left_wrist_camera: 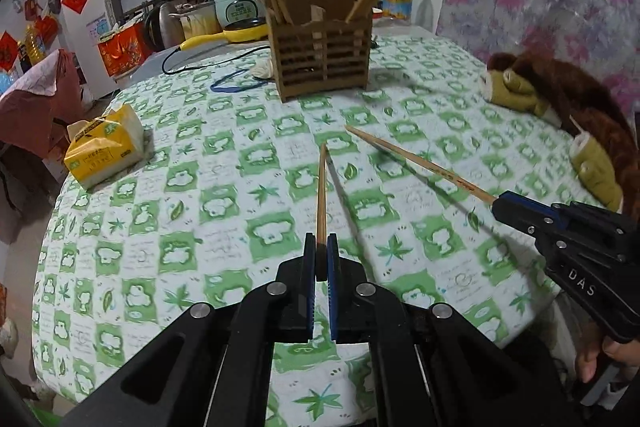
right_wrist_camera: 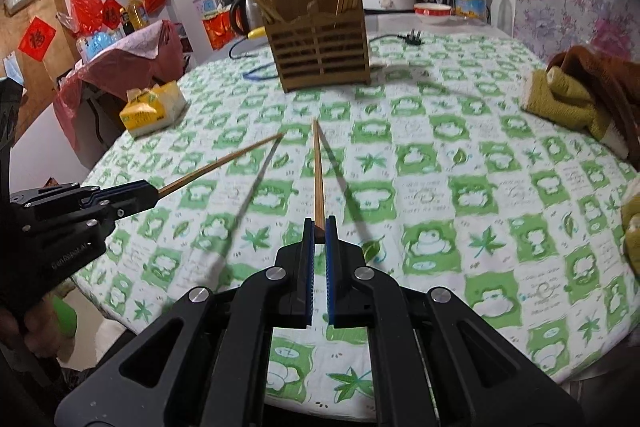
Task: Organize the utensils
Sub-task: 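Close the left tool on a chopstick while the right tool holds its own, then lift both held chopsticks and carry them over the wooden holder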
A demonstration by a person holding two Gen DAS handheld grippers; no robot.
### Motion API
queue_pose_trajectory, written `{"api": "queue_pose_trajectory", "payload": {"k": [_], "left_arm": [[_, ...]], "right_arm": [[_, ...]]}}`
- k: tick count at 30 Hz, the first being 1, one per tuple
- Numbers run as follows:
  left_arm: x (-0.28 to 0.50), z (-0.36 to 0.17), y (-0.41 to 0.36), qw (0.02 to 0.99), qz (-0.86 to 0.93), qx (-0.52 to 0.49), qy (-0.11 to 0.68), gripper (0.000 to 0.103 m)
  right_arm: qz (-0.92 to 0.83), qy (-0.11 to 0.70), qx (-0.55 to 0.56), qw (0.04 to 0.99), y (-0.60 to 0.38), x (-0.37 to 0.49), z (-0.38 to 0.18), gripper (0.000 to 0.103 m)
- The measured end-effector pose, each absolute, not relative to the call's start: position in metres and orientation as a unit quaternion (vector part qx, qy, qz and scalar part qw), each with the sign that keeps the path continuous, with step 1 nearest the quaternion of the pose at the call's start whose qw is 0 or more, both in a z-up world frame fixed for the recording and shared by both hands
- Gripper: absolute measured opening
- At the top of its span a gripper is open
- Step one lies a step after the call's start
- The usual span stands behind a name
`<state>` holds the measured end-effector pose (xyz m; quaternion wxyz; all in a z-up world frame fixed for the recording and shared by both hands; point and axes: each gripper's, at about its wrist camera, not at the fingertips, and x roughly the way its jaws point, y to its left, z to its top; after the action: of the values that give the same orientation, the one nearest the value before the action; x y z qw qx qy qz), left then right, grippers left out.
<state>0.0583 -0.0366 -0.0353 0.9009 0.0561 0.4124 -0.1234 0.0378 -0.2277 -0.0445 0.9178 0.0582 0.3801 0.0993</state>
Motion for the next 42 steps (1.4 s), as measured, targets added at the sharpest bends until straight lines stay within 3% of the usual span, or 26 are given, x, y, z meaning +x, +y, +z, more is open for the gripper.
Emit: {"api": "queue_pose_trajectory", "payload": {"k": [17, 42], "left_arm": [[0.071, 0.024, -0.016, 0.925, -0.131, 0.03, 0.356, 0.006], [0.116, 0.036, -0.016, 0.923, -0.152, 0.025, 0.352, 0.006]], "right_arm": [[0.102, 0.317, 0.07, 0.94, -0.238, 0.04, 0.013, 0.006], [0.122, 0.264, 0.034, 0.956, -0.223, 0.099, 0.073, 0.006]]}}
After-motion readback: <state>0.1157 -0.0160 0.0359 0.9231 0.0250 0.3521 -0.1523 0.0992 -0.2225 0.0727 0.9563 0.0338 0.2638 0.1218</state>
